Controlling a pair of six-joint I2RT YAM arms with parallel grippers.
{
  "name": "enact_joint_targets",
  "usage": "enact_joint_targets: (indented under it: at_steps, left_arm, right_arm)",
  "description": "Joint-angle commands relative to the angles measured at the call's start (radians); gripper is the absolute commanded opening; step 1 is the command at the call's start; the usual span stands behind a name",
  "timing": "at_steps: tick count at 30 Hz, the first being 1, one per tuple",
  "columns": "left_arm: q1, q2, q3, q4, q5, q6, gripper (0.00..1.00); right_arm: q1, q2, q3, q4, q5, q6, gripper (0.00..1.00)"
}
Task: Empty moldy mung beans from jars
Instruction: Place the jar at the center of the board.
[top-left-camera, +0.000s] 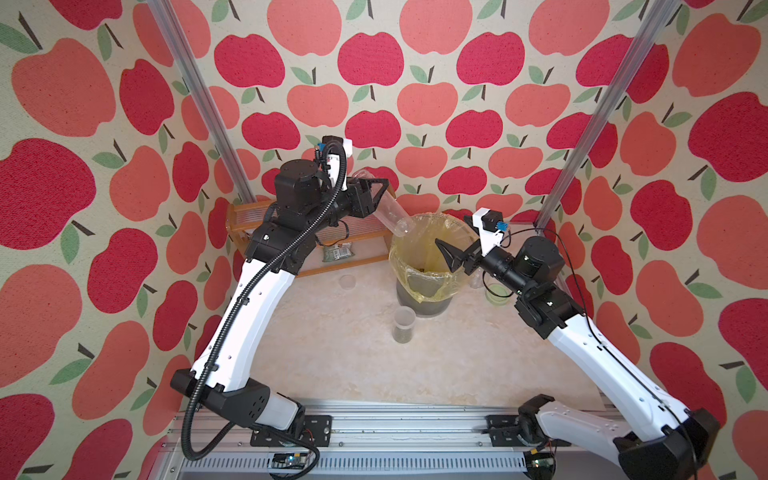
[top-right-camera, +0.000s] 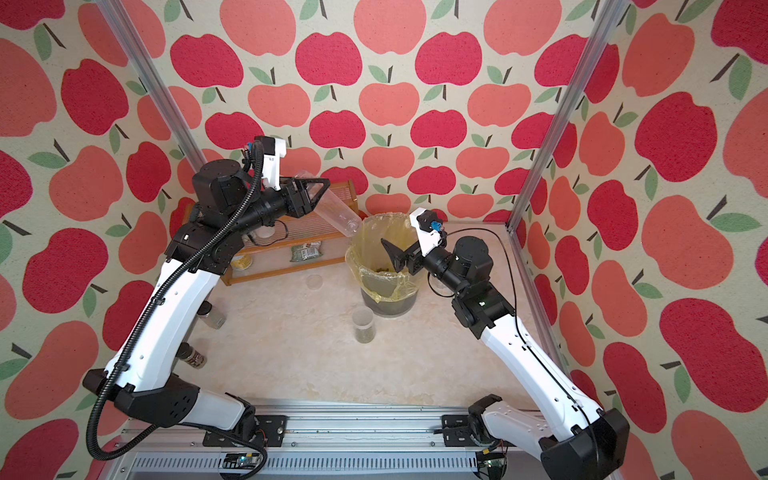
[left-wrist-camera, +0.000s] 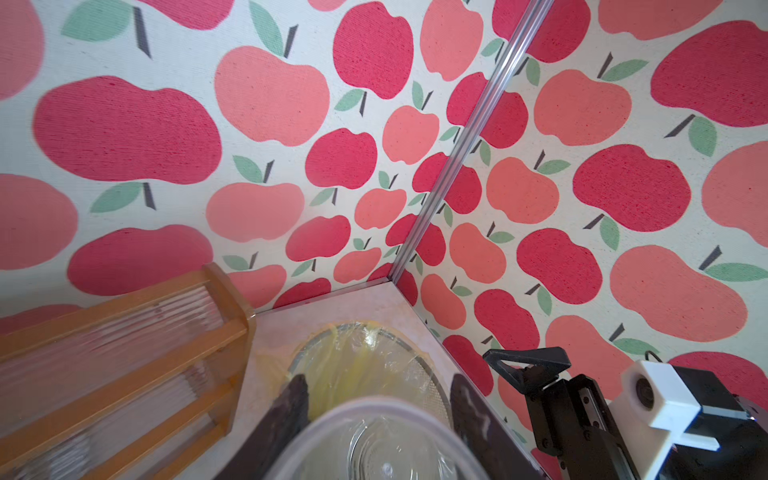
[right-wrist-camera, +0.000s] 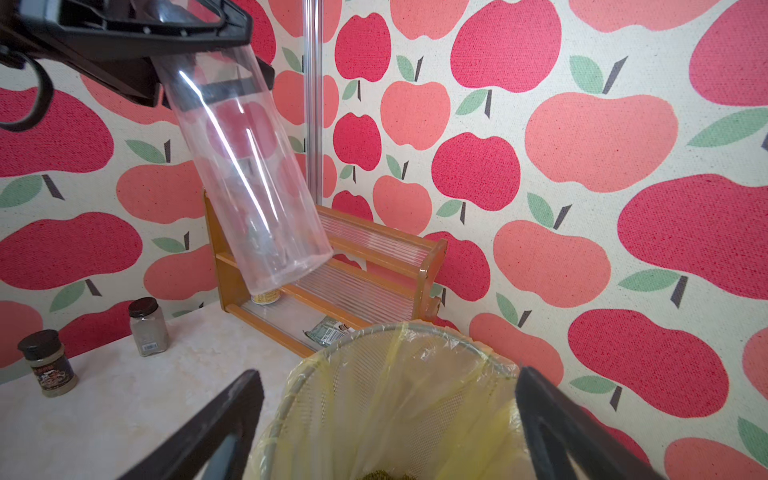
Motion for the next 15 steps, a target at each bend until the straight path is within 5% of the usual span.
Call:
enact_joint_targets:
  at_steps: [1, 15]
  left_arm:
    - [0.034, -0.060, -0.089, -0.055, -0.143, 0.050, 0.44]
    - [0.124, -0.218, -0.529, -0.004, -0.470, 0.066, 0.44]
  right_arm:
    - [-0.002, -0.050, -0.030, 0.003, -0.016, 0.036, 0.98]
    - [-0.005, -0.165, -0.115, 0.007, -0.018, 0.088, 0.99]
